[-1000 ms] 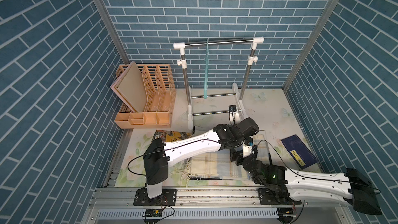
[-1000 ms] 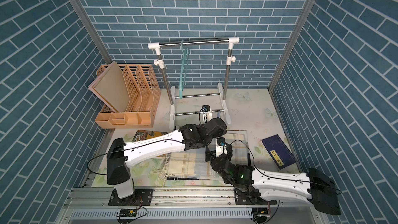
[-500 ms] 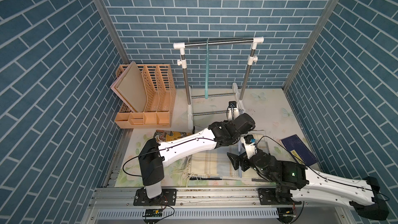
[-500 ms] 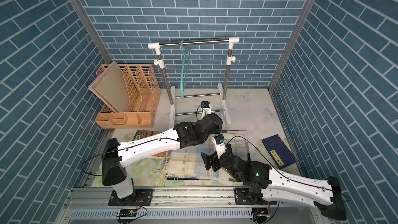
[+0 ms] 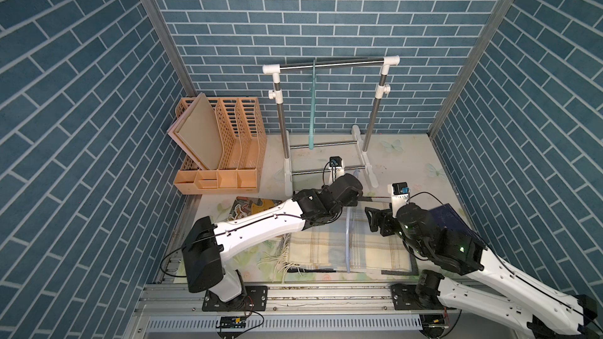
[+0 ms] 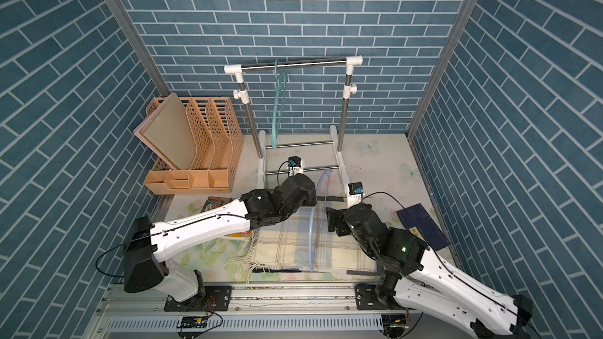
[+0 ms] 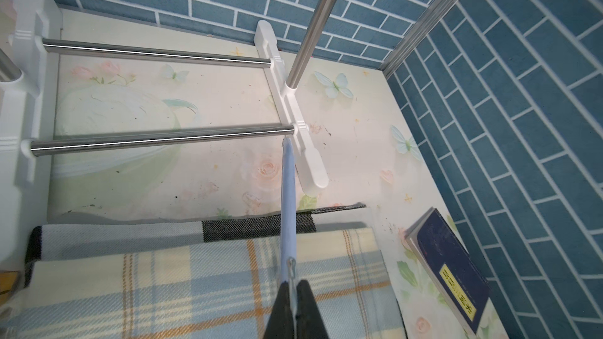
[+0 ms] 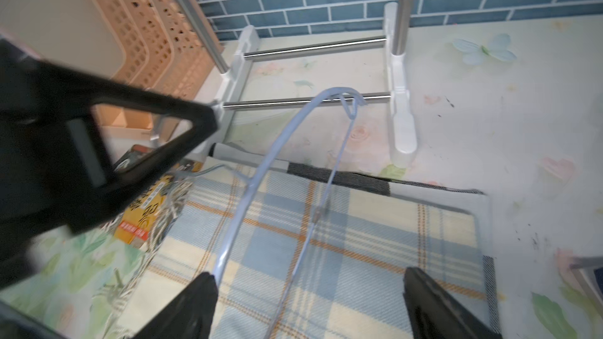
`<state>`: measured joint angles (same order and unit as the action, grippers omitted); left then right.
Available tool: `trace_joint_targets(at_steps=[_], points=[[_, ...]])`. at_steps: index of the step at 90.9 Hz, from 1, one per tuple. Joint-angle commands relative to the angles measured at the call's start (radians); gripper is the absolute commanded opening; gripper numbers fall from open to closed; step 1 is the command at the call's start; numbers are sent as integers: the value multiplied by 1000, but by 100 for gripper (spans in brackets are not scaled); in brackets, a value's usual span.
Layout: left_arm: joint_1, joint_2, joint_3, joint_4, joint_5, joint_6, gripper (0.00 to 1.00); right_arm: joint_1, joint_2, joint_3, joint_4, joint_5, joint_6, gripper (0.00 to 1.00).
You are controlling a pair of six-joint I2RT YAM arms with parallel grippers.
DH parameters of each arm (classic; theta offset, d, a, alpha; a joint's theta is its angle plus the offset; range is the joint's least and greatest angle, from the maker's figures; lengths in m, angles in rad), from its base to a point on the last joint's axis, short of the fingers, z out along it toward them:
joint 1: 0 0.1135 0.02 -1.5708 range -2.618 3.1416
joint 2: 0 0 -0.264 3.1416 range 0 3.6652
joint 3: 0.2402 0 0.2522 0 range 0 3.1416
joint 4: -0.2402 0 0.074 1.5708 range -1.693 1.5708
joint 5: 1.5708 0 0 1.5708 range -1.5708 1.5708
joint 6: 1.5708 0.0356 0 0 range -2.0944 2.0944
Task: Hang the scarf on the hanger
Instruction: Pick up the hanger from the clothesline, then hang the scarf on the hanger.
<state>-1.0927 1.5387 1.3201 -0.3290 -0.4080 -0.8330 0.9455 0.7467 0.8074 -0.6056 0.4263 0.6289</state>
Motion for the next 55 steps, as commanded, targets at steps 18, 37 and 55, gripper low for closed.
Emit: trace_joint_targets(at_steps=[18,37,55], points=[[-13,-103,-163,92,38,-148,0,-460,46,-199,108,-352,100,83],[-39,-118,-190,88,-25,-213,0,-668,-13,-339,119,-388,127,73],[-39,-108,-206,99,-40,-222,0,-701,43,-350,130,-339,128,63]])
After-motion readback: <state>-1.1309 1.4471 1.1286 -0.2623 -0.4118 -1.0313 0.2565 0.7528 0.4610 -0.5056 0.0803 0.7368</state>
